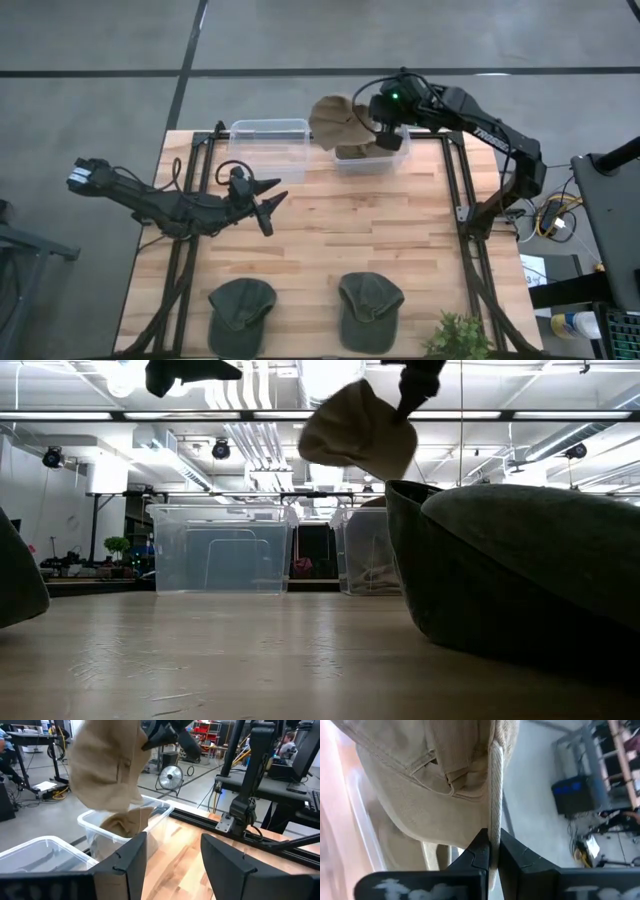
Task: Pick & Place hat
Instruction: Put the brown cap into the right transparent bin
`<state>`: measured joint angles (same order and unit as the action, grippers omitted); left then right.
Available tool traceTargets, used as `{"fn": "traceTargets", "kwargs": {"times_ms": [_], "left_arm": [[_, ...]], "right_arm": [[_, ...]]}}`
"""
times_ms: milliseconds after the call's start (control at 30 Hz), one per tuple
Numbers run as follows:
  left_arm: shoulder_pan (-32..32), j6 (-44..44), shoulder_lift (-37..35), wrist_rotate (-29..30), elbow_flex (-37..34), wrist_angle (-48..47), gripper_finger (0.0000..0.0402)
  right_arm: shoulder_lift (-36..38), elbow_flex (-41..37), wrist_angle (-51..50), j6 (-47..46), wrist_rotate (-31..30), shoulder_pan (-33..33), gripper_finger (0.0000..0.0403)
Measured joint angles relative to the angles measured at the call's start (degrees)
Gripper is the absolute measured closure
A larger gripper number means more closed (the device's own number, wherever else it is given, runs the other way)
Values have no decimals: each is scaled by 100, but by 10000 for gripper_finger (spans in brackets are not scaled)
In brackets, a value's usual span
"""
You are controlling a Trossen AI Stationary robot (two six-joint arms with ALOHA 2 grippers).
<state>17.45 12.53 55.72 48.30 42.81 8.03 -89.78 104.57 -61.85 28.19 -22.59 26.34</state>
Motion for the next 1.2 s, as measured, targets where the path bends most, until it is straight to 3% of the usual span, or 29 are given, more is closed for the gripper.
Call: {"fn": "traceTargets", "kwargs": {"times_ms": [233, 367, 600, 1100, 1200], "left_arm": [[0, -4, -2, 0, -1, 5, 223], [-2, -26, -2, 0, -9, 5, 223], [-2, -24, -2, 0, -9, 7, 223], [-13, -13, -1, -2, -88, 4, 223], [-13, -11, 1, -2, -120, 11, 223]], "right_arm": [[-32, -14, -614, -49, 540, 79, 390], [-32, -16, -662, -148, 1338, 89, 390], [-350, -17, -665, -401, 1320, 223, 390], [-1116, -23, -523, -57, -890, 298, 390], [-1099, -23, -476, 19, -983, 298, 390]]}}
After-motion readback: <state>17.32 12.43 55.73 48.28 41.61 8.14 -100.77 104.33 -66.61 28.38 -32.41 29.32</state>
